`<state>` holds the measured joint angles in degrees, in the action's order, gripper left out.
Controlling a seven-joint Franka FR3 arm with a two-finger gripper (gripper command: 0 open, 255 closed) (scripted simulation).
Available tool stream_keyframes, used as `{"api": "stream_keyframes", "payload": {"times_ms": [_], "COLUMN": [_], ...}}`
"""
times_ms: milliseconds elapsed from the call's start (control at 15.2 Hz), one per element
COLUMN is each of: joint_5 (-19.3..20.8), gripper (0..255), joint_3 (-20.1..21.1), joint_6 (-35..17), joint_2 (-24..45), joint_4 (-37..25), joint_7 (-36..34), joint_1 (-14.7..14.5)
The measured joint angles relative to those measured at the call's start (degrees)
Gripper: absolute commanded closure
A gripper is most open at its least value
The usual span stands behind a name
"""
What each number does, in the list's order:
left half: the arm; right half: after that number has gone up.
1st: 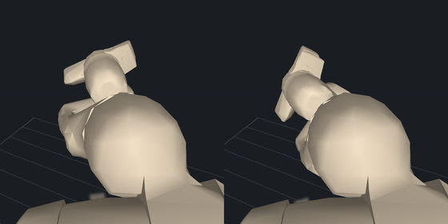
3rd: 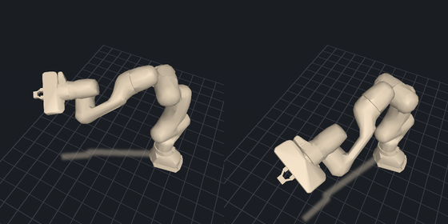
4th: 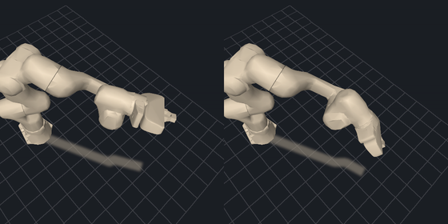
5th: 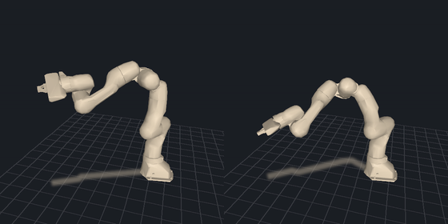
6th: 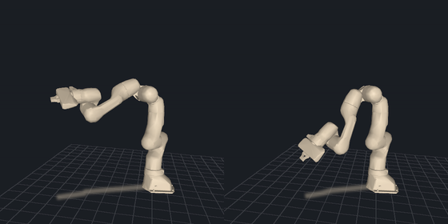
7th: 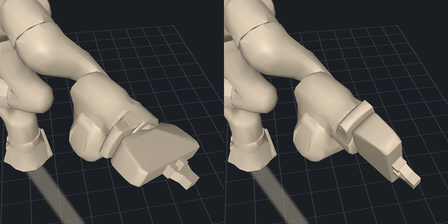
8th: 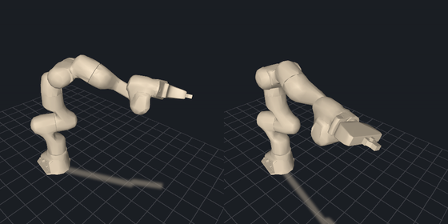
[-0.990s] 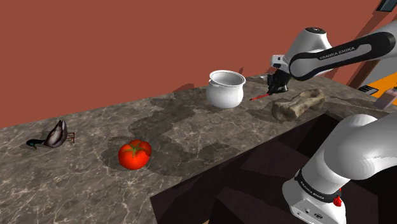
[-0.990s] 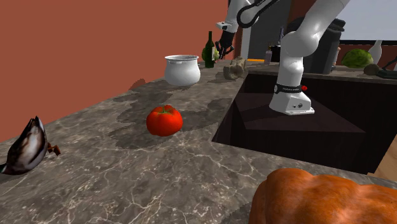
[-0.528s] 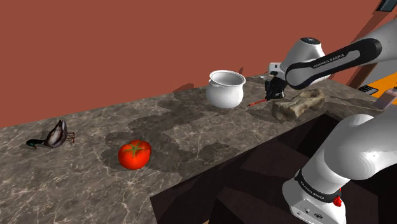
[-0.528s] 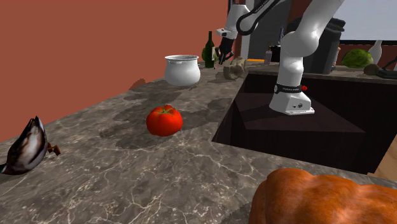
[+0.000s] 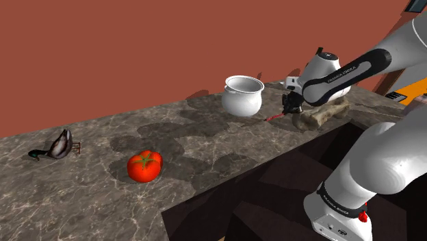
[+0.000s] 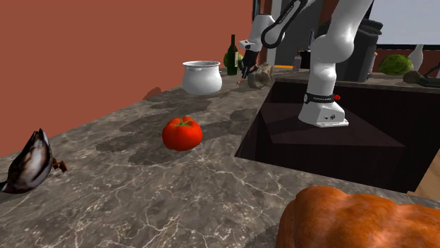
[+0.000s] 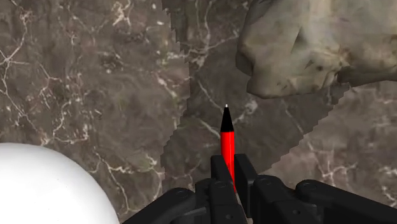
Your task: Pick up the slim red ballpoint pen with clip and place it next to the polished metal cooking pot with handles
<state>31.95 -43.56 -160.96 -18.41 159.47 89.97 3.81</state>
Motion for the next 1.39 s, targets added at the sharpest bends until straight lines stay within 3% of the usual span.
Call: {"api": "stream_keyframes", "payload": {"times_ms": [462, 660, 1056, 1122, 1386], "joint_5": [-3.4, -8.9, -11.6, -11.7, -11.7], "gripper": [255, 255, 255, 0, 0], "joint_3": [-4.1, -7.8, -9.1, -9.1, -9.1], "joint_6": [-9.0, -13.1, -14.7, -14.7, -14.7], "joint_2": [8.0, 12.1, 13.5, 13.6, 13.6], "joint_4": [1.3, 1.6, 1.9, 1.9, 1.9], "joint_7": [2.3, 6.3, 8.0, 8.0, 8.0], "joint_1": [-3.6, -8.2, -10.1, -10.1, -10.1]}}
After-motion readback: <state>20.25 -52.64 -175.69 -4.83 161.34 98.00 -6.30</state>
